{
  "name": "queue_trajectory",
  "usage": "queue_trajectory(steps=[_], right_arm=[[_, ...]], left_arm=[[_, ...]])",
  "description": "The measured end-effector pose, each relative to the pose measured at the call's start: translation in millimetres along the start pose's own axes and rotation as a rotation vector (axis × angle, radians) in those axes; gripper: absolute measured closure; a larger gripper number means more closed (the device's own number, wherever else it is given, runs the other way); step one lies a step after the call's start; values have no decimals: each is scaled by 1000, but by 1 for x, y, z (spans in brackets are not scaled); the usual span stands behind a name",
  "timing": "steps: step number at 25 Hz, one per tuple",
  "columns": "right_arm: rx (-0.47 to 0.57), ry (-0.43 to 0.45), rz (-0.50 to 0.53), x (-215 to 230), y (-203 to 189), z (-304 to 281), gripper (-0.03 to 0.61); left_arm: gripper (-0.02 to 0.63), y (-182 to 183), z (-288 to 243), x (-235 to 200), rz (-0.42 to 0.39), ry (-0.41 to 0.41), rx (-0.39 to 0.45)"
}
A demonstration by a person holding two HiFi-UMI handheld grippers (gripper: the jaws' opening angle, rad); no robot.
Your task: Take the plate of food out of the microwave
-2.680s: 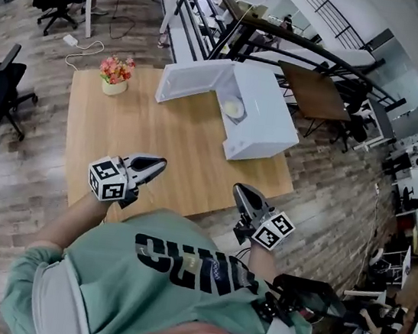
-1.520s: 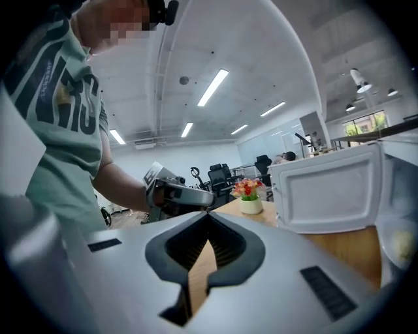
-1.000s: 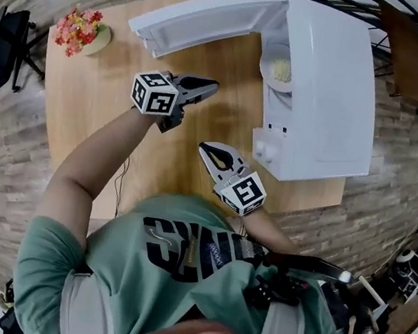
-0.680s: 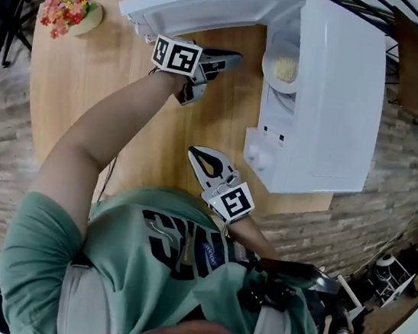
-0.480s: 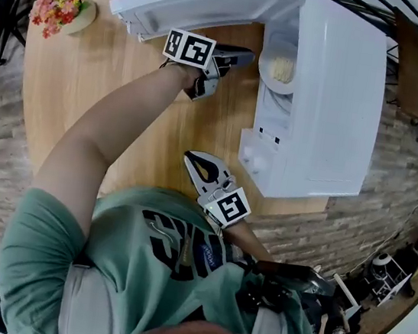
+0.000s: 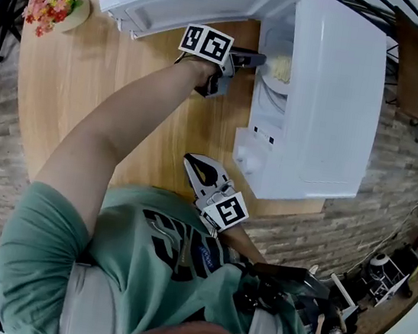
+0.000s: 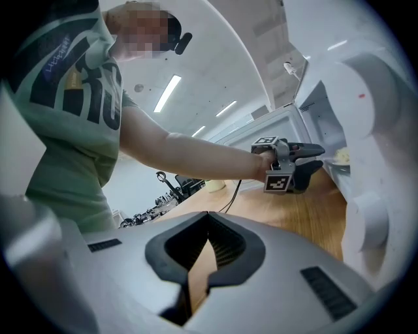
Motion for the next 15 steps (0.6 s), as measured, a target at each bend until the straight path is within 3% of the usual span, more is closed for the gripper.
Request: queue_trajectory(steps=[10,15], right_arm=[[3,-27,-9,6,-7,13,572],[18,-39,-2,10,-7,15,572]], left_arm=[[468,1,-17,-9,7,129,-52],[472,3,-21,-9,-34,264,-101]])
Point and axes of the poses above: the fingertips, and each gripper's own axes: z backward along the fingers, x to its right, y out of its top, the point moved 5 cm from there along z, backward along the fingers, and after that the axes turned 5 degrees about z, right-handed, at the moved point
